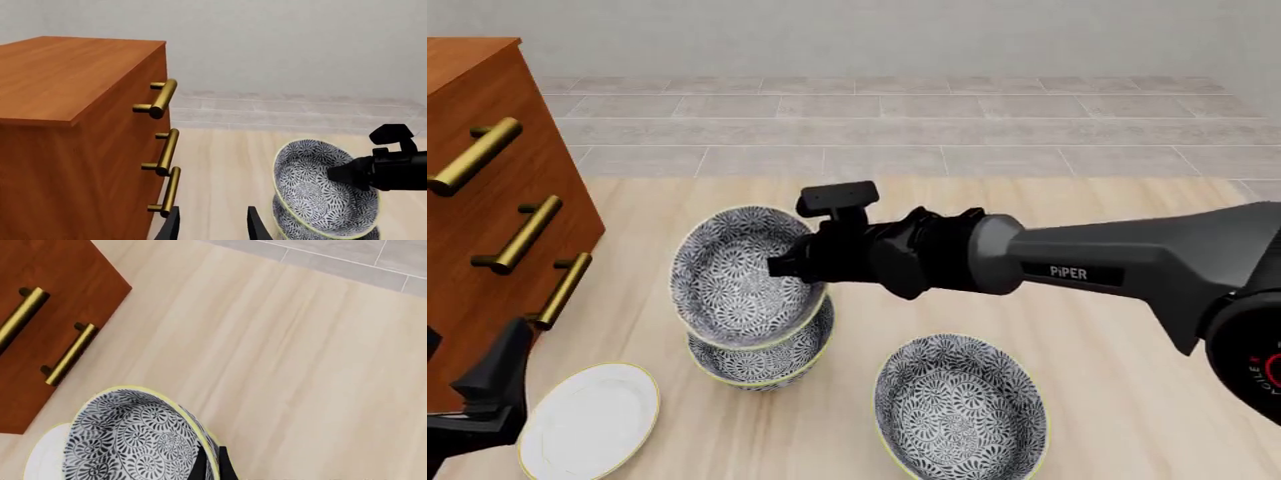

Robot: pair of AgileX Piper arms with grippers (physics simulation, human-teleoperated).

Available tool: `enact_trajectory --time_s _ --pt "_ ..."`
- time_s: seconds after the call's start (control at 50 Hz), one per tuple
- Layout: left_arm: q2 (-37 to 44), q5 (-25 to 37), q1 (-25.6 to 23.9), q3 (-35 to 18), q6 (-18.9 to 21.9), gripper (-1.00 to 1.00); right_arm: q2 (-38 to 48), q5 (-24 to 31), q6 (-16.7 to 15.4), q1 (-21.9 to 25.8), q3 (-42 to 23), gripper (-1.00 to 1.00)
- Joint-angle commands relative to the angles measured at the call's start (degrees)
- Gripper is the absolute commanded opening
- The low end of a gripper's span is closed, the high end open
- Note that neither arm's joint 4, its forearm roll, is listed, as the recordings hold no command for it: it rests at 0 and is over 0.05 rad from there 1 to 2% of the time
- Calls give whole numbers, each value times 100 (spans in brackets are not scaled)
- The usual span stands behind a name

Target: Stack the bowl at the front on the bowl in the middle.

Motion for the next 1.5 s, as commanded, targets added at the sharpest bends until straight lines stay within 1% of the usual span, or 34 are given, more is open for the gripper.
enact_trajectory --time_s 0.02,0.62,1.0,1.02,1.5 --pt "-956 805 43 65 110 100 -138 32 -55 42 191 -100" --pt "-1005 819 -36 84 267 100 -119 -45 -47 3 353 -100" --pt "-1021 817 -43 85 285 100 -120 -57 -15 8 363 -100" --pt "-1021 817 -42 85 294 100 -120 -56 -19 15 363 100" --pt "-1021 871 -64 86 288 100 -141 -81 -85 11 365 100"
